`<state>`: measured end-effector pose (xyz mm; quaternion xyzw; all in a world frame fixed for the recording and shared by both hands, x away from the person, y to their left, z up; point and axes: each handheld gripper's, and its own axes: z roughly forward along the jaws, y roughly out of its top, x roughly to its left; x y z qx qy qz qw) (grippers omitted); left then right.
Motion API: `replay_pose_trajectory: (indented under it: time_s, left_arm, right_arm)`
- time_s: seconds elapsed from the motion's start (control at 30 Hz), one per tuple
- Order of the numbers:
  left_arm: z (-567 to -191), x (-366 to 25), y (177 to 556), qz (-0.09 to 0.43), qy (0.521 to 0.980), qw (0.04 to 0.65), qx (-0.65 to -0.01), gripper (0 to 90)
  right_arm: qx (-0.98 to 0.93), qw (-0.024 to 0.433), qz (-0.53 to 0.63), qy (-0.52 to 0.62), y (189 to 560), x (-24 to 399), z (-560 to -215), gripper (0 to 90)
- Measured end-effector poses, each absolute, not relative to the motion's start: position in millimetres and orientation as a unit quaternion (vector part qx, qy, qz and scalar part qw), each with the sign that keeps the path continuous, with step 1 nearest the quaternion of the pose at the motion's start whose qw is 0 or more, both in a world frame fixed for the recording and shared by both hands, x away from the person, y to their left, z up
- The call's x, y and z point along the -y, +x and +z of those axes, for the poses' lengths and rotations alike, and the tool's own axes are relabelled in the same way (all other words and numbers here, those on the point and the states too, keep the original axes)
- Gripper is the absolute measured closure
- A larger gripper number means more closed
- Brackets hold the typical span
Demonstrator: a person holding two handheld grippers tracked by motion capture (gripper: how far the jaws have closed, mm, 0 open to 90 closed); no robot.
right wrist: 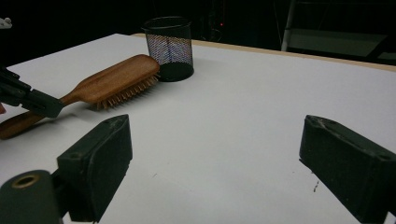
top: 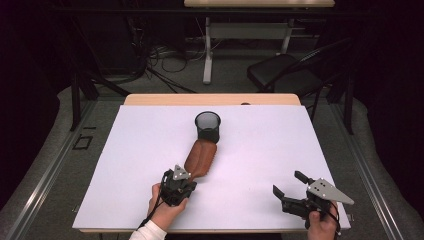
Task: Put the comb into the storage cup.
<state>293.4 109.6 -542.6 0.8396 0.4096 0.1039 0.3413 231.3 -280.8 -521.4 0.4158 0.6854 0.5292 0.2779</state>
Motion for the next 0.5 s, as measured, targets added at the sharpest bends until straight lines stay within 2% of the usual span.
replay_pose_trajectory:
  time_s: [0.5]
  left_arm:
    - [-542.0,-120.3,298.7,0.113,0.835,0.336,-0.420,90.0]
  right_arm:
    - [-0.685,0.278,0.529,0.416,231.4,281.0,-521.5,9.2]
